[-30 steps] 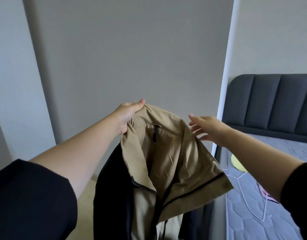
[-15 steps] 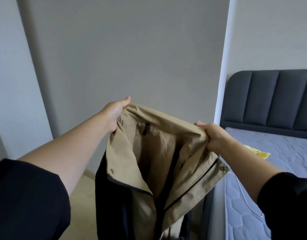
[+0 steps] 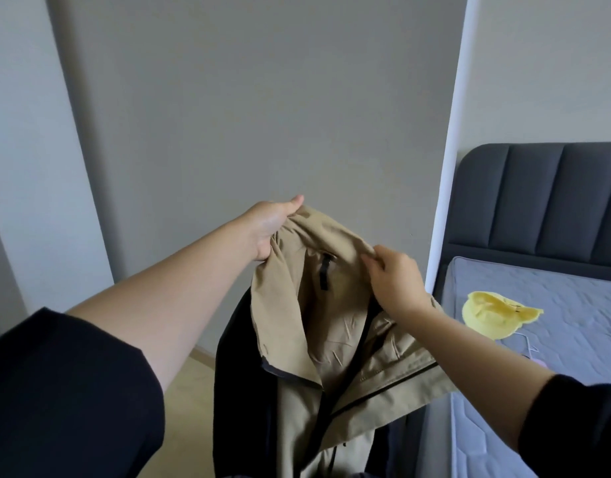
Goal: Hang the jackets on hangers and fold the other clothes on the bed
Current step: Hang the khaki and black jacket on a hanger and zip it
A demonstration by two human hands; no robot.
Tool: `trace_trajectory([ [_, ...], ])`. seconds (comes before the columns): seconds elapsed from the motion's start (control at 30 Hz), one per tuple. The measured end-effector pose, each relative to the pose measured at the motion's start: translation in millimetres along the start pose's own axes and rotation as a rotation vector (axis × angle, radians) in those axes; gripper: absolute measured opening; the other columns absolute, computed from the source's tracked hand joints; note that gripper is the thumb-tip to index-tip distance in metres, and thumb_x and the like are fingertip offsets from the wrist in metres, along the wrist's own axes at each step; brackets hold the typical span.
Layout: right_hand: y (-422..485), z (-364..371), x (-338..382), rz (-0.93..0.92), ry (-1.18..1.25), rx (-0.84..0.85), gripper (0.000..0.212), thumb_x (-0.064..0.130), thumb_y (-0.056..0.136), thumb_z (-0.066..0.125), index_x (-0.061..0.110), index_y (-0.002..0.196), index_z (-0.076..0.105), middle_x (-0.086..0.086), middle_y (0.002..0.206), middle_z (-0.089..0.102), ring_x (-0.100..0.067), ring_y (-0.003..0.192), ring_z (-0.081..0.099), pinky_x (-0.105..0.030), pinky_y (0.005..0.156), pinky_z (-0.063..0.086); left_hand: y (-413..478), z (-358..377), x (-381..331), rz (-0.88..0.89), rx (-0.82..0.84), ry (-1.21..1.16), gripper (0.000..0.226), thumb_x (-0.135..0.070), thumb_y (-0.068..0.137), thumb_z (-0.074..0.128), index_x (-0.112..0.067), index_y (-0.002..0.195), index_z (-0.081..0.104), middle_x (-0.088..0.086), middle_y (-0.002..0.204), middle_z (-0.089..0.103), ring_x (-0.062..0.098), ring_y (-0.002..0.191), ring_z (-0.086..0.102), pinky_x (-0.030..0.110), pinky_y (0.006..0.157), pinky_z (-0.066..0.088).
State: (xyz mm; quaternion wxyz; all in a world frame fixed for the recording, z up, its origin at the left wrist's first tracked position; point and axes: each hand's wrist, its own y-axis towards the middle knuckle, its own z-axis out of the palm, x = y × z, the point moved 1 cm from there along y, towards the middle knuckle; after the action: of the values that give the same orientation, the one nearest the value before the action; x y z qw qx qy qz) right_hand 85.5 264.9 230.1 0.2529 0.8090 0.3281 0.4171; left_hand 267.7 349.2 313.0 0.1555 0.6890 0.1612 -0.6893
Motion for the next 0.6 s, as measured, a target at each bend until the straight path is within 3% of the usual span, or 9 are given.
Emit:
trace_trajectory([
  [0.07, 11, -3, 0, 0.183, 0.119, 0.006, 0.042, 0.022, 0.096, 0.051, 0.014, 0.057, 0.039, 0.001, 0.051, 0.041, -0.019, 0.053, 0.039, -0.024, 0.046, 0.024, -3, -5, -1, 0.175, -0.032, 0.318, 0.041, -0.05, 0.086, 0.062, -0.013, 0.103, 0.065, -0.003, 0.085, 0.064, 0.008, 0.071, 0.058, 0.024, 0.067, 0.046],
  [0.13, 23, -9, 4, 0.243, 0.182, -0.038, 0.044, 0.019, 0.096, 0.051, 0.011, 0.055, 0.039, -0.001, 0.049, 0.038, -0.015, 0.048, 0.034, -0.022, 0.043, 0.025, -4, -12, 0, 0.395, -0.125, 0.74, 0.047, -0.053, 0.076, 0.072, -0.023, 0.111, 0.06, -0.007, 0.072, 0.057, 0.004, 0.058, 0.052, 0.022, 0.054, 0.037],
  [0.23, 36, -12, 14, 0.27, 0.25, -0.066, 0.045, 0.015, 0.096, 0.051, 0.011, 0.053, 0.037, 0.0, 0.048, 0.034, -0.014, 0.047, 0.031, -0.017, 0.038, 0.027, -7, -20, 8, 0.68, -0.442, 1.122, 0.059, -0.041, 0.072, 0.078, -0.027, 0.121, 0.048, -0.008, 0.091, 0.055, 0.014, 0.084, 0.056, 0.028, 0.065, 0.037],
  [0.3, 40, -13, 18, 0.28, 0.271, -0.053, 0.042, 0.016, 0.096, 0.049, 0.009, 0.056, 0.039, -0.002, 0.051, 0.036, -0.015, 0.05, 0.032, -0.017, 0.039, 0.026, -15, -19, 20, 0.999, -0.491, 1.158, 0.034, -0.029, 0.077, 0.075, -0.016, 0.102, 0.056, -0.002, 0.092, 0.056, 0.022, 0.088, 0.055, 0.03, 0.067, 0.038],
  [0.37, 42, -16, 21, 0.294, 0.301, -0.035, 0.036, 0.017, 0.097, 0.048, 0.006, 0.063, 0.045, -0.004, 0.055, 0.037, -0.017, 0.054, 0.034, -0.017, 0.039, 0.024, -22, -15, 39, 1.246, -0.431, 1.196, 0.02, -0.022, 0.078, 0.074, -0.011, 0.082, 0.059, 0.002, 0.08, 0.056, 0.025, 0.077, 0.056, 0.028, 0.06, 0.039],
  [0.4, 42, -18, 22, 0.299, 0.323, -0.026, 0.032, 0.018, 0.097, 0.048, 0.005, 0.067, 0.049, -0.004, 0.056, 0.039, -0.017, 0.055, 0.035, -0.017, 0.039, 0.025, -23, -14, 49, 1.268, -0.396, 1.232, 0.02, -0.023, 0.076, 0.076, -0.01, 0.081, 0.061, 0.003, 0.081, 0.058, 0.025, 0.077, 0.057, 0.029, 0.06, 0.041],
  [0.47, 40, -21, 26, 0.31, 0.386, 0.002, 0.029, 0.019, 0.097, 0.05, 0.009, 0.072, 0.059, -0.001, 0.058, 0.049, -0.014, 0.057, 0.044, -0.011, 0.042, 0.032, -19, -9, 68, 1.098, -0.341, 1.323, 0.035, -0.032, 0.076, 0.075, -0.011, 0.103, 0.065, 0.005, 0.102, 0.062, 0.026, 0.098, 0.058, 0.035, 0.075, 0.048],
  [0.53, 37, -23, 30, 0.339, 0.502, 0.066, 0.026, 0.022, 0.097, 0.052, 0.017, 0.076, 0.066, 0.004, 0.067, 0.062, -0.007, 0.065, 0.056, -0.012, 0.058, 0.044, -10, -3, 84, 0.861, -0.331, 1.385, 0.062, -0.04, 0.078, 0.072, -0.015, 0.13, 0.051, 0.003, 0.128, 0.051, 0.024, 0.12, 0.046, 0.037, 0.093, 0.044],
  [0.6, 36, -25, 33, 0.373, 0.593, 0.151, 0.024, 0.025, 0.097, 0.053, 0.021, 0.078, 0.067, 0.004, 0.074, 0.067, -0.008, 0.072, 0.063, -0.021, 0.069, 0.049, -3, 3, 90, 0.768, -0.389, 1.349, 0.074, -0.039, 0.079, 0.071, -0.016, 0.14, 0.038, 0.003, 0.138, 0.04, 0.026, 0.127, 0.038, 0.038, 0.099, 0.039],
])
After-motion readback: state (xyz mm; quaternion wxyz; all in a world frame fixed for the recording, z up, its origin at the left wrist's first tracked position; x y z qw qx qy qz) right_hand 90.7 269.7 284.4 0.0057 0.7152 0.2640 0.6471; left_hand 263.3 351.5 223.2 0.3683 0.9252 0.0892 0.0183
